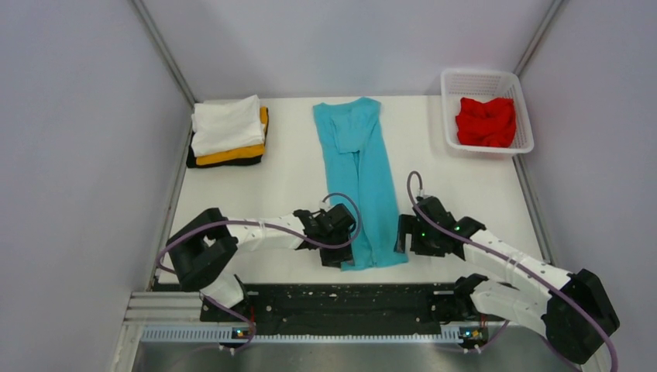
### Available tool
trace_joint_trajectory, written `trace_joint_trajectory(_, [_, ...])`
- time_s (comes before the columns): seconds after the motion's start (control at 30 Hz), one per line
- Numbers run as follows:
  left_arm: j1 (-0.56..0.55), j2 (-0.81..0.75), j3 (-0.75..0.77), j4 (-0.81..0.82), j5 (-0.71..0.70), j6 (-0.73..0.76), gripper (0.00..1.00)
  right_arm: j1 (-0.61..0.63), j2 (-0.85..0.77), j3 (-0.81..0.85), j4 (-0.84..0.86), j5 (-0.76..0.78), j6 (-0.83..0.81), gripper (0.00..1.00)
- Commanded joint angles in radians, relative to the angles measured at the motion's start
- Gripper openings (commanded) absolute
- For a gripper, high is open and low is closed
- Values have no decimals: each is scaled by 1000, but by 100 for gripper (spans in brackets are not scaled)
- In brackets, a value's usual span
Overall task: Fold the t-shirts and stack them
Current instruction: Grab the bottom of the folded rectangular tshirt with both arms, then fold the folded rectangular tshirt in 1/3 of the way
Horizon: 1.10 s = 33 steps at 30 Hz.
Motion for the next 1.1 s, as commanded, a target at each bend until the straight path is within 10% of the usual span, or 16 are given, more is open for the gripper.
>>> trace_joint_trajectory(0.0, [-18,26,-3,-58,-52,-59,42,-6,-30,-40,44,-3,30,84])
trace_joint_trajectory(0.23, [-20,19,-14,-95,-74,-89,6,-6,-46,-95,63,-56,51,59])
trace_joint_trajectory(0.53, [-20,-1,-12,-132,-108,-105,0,-5,-14,-125,87,-88,54,0])
trace_joint_trajectory(1.07, [-90,-92,17,-264,-176,-145,0,94,-113,-44,-48,-202,84,0])
